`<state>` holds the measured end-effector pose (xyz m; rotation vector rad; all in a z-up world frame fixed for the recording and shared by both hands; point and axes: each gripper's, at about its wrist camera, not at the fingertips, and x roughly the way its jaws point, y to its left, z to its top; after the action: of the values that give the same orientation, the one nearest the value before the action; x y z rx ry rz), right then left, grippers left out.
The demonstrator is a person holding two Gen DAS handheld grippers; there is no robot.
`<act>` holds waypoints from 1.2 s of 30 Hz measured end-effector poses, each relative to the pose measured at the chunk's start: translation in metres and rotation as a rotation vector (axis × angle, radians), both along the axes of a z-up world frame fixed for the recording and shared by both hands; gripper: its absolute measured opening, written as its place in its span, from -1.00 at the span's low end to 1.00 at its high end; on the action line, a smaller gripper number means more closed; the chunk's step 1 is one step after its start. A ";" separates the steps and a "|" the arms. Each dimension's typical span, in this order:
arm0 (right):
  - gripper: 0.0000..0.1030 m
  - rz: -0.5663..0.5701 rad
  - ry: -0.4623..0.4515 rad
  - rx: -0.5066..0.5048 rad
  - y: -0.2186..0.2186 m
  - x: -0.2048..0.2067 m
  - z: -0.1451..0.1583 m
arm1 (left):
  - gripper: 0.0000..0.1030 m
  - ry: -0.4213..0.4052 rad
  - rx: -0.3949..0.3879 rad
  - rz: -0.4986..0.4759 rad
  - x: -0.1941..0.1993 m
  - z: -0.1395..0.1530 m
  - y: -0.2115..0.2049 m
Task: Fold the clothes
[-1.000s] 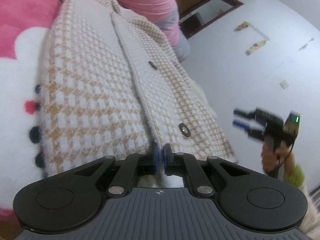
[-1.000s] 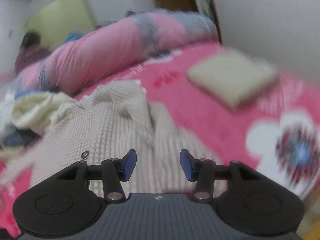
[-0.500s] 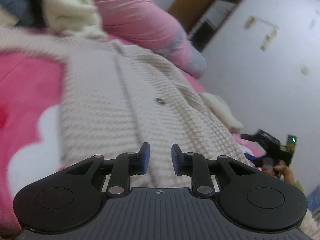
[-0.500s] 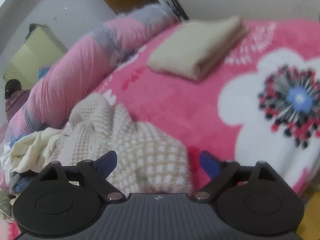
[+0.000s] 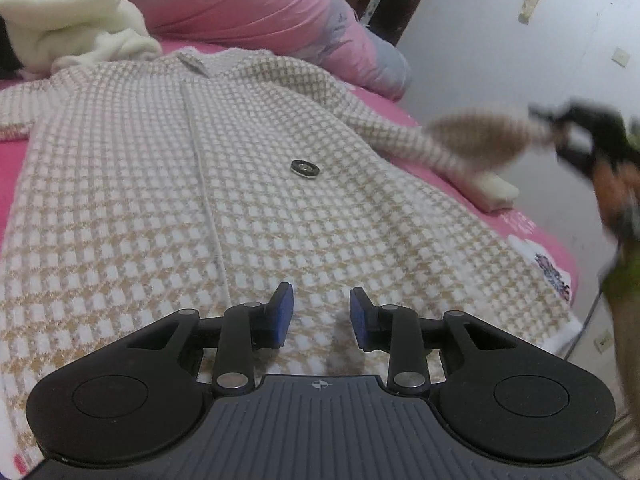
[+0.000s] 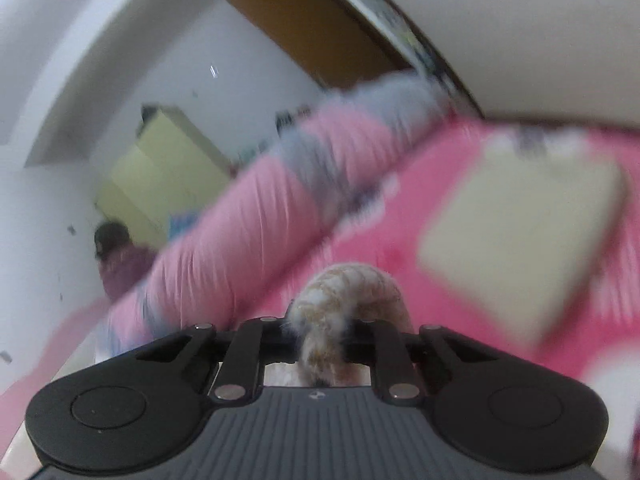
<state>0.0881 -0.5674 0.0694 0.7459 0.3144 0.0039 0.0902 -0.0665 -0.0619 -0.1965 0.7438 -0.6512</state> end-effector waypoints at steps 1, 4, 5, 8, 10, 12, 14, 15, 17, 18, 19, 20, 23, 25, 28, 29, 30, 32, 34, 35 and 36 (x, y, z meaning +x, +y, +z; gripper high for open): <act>-0.70 -0.025 -0.021 -0.011 -0.011 0.015 0.015 | -0.40 -0.003 0.006 0.000 -0.001 0.000 0.000; -0.71 -0.118 -0.060 -0.017 -0.045 0.057 0.043 | -0.40 -0.007 0.021 0.001 -0.003 -0.002 0.000; -0.71 -0.151 -0.068 -0.044 -0.053 0.071 0.048 | -0.40 -0.008 0.023 0.001 -0.004 -0.002 0.000; -0.64 -0.201 0.009 -0.106 -0.071 0.113 0.030 | -0.40 -0.008 0.028 -0.002 -0.004 -0.003 0.001; -0.20 -0.272 0.174 -0.179 -0.080 0.141 0.004 | -0.40 -0.009 0.031 -0.009 -0.003 -0.003 0.001; -0.07 -0.377 0.349 -0.267 -0.085 0.150 -0.022 | -0.40 -0.009 0.031 -0.014 -0.001 -0.003 0.000; -0.07 -0.446 0.407 -0.296 -0.092 0.139 -0.040 | -0.40 -0.009 0.025 -0.015 0.000 -0.004 0.001; -0.07 -0.474 0.401 -0.290 -0.095 0.127 -0.045 | -0.40 -0.011 0.025 -0.017 0.000 -0.004 0.001; -0.06 -0.535 0.345 -0.248 -0.098 0.096 -0.041 | -0.40 -0.013 0.024 -0.020 -0.001 -0.004 0.002; -0.06 -0.565 0.316 -0.227 -0.099 0.081 -0.039 | -0.40 -0.012 0.024 -0.018 -0.002 -0.003 0.002; -0.06 -0.595 0.287 -0.206 -0.101 0.066 -0.037 | -0.40 -0.009 0.023 -0.016 -0.002 -0.003 0.002; -0.06 -0.620 0.259 -0.197 -0.100 0.052 -0.034 | -0.40 -0.007 0.023 -0.014 -0.003 -0.002 0.002; -0.07 -0.491 0.153 -0.348 -0.048 0.038 -0.007 | -0.40 0.001 0.025 -0.006 -0.005 0.000 0.002; -0.08 -0.191 0.114 -0.435 0.013 0.050 -0.003 | -0.39 0.002 0.028 -0.003 -0.004 0.002 0.003; -0.21 0.255 0.160 -0.600 0.121 0.079 -0.025 | -0.39 0.009 0.027 0.008 -0.003 0.003 0.003; -0.21 0.364 0.189 -0.656 0.157 0.086 -0.041 | -0.39 0.010 0.024 0.014 -0.004 0.002 0.004; -0.28 0.449 0.208 -0.657 0.180 0.088 -0.055 | -0.39 0.015 0.019 0.022 -0.004 0.002 0.005; -0.44 0.568 0.269 -0.633 0.204 0.090 -0.084 | -0.39 0.026 0.001 0.028 -0.004 0.000 0.008; -0.45 0.562 0.357 -0.688 0.198 0.080 -0.109 | -0.39 0.037 -0.018 0.028 -0.003 -0.002 0.012; -0.46 0.554 0.397 -0.710 0.192 0.074 -0.120 | -0.39 0.042 -0.027 0.026 -0.002 -0.002 0.013; -0.49 0.523 0.414 -0.709 0.177 0.061 -0.127 | -0.39 0.046 -0.034 0.020 -0.001 -0.003 0.015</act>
<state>0.1495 -0.3901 -0.0571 -0.0627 0.8467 0.2241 0.0893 -0.0513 -0.0645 -0.2509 0.7744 -0.6421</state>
